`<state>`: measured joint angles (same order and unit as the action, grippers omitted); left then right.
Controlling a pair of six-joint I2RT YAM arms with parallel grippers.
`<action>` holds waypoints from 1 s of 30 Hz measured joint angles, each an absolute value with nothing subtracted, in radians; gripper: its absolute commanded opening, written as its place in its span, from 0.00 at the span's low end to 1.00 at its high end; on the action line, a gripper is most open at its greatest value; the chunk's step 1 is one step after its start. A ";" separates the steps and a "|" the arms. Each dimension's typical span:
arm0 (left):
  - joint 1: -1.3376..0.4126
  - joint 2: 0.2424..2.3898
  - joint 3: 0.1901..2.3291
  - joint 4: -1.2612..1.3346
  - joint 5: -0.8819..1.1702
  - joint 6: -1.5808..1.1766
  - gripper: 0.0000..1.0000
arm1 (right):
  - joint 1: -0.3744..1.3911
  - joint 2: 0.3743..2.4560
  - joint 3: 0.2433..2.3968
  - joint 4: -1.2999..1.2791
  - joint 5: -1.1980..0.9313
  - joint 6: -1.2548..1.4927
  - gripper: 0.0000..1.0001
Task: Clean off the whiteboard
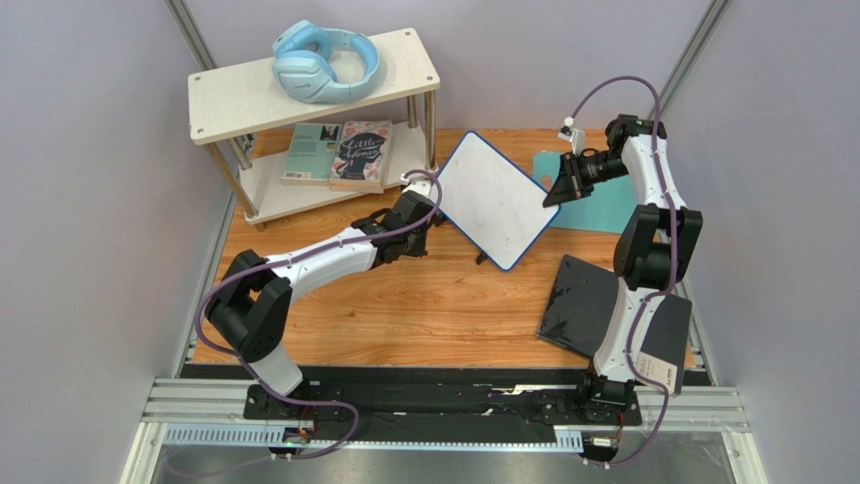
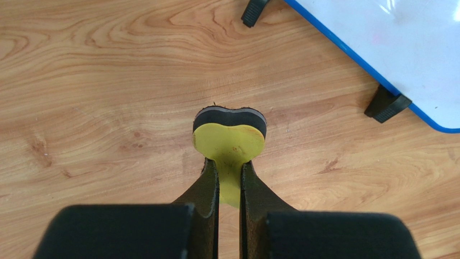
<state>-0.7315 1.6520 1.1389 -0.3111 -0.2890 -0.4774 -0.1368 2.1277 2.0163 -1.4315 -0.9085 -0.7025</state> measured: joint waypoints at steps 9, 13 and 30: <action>-0.733 1.651 1.100 -0.321 -0.267 -0.493 0.00 | -0.114 2.135 2.031 -1.394 -0.840 -0.705 0.32; -0.733 1.651 1.090 -0.323 -0.263 -0.497 0.00 | -0.102 2.154 2.046 -1.381 -0.799 -0.714 0.41; -0.733 1.777 1.174 -0.401 -0.163 -0.525 0.84 | -0.092 2.160 2.206 -1.367 -0.772 -0.669 0.64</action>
